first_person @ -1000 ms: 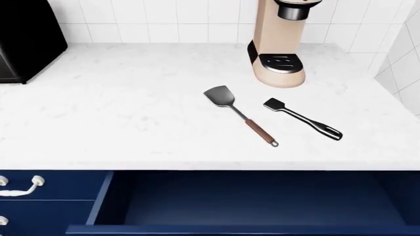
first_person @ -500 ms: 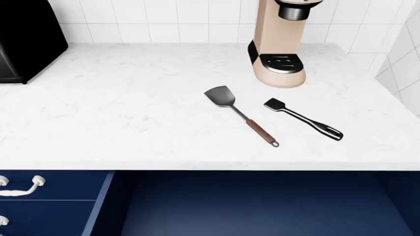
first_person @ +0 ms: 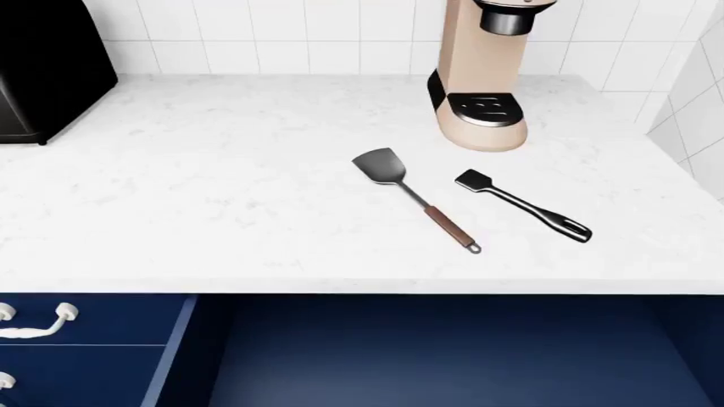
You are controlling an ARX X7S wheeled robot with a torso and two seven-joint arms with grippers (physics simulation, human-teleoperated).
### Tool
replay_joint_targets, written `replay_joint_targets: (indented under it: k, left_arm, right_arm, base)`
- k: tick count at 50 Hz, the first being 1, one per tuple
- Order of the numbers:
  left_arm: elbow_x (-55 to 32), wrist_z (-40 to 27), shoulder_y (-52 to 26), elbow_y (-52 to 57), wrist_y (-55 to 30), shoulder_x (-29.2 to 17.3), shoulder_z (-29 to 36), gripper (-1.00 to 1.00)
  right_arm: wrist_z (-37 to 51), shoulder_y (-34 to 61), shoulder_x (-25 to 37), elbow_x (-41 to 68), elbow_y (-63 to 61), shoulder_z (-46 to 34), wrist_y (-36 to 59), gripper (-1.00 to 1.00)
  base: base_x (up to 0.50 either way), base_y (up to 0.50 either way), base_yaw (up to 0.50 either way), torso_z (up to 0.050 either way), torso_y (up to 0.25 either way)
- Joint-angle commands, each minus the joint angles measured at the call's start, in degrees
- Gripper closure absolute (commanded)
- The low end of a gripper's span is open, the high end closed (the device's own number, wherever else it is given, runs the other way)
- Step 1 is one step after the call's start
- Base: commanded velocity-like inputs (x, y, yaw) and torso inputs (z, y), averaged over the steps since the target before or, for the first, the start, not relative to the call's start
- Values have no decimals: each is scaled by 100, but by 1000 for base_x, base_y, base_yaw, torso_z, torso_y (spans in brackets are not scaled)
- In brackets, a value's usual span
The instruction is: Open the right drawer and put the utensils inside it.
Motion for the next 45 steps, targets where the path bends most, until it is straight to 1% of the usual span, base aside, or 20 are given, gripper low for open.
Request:
replay_joint_targets:
  k: [1, 6, 12, 16, 23, 25, 26, 27, 30, 37, 45]
  left_arm:
    - [0, 0, 0, -15, 36, 4, 13, -100]
    - [-1, 0, 0, -49, 115, 3, 12, -100]
    - [-15, 0, 0, 61, 35, -32, 13, -100]
    - [2, 0, 0, 111, 10, -34, 7, -100]
    - [47, 0, 0, -98, 208, 61, -29, -100]
    - [49, 0, 0, -117, 225, 73, -38, -100]
    - [49, 0, 0, -117, 226, 73, -38, -100]
    - [51, 0, 0, -114, 223, 73, -36, -100]
    - [60, 0, 0, -114, 235, 83, -34, -100]
    - [74, 0, 0, -118, 243, 98, -20, -100]
    - [81, 0, 0, -114, 250, 118, -17, -100]
  right_arm:
    - [-550, -89, -1183, -54, -409, 2197, 1890, -100]
    - [-742, -81, -1671, -85, -576, 3002, 2609, -100]
    - [-765, -53, -1974, 276, -812, 4042, 3096, -100]
    - [-574, 33, -1930, 625, -772, 4430, 3016, -100]
    - [-185, -6, -1772, 1685, -1035, 5398, 2798, -100]
    - [-22, -37, -1692, 2140, -1112, 5738, 2738, -100]
    - [2, -10, -1703, 2162, -1107, 5773, 2785, -100]
    - [88, -46, -1659, 2481, -1232, 6046, 2732, -100]
    - [213, -22, -1641, 2826, -1346, 6393, 2782, -100]
    - [463, 78, -1564, 3295, -1467, 6785, 2778, -100]
    - [694, 215, -1496, 3513, -1565, 6877, 2750, -100]
  base:
    - [0, 0, 0, 0, 10]
    - [0, 0, 0, 2, 2]
    - [0, 0, 0, 2, 2]
    - [0, 0, 0, 0, 0]
    - [0, 0, 0, 0, 0]
    - [0, 0, 0, 0, 0]
    - [0, 0, 0, 0, 0]
    - [0, 0, 0, 0, 0]
    - [0, 0, 0, 0, 0]
    - [0, 0, 0, 0, 0]
    - [0, 0, 0, 0, 0]
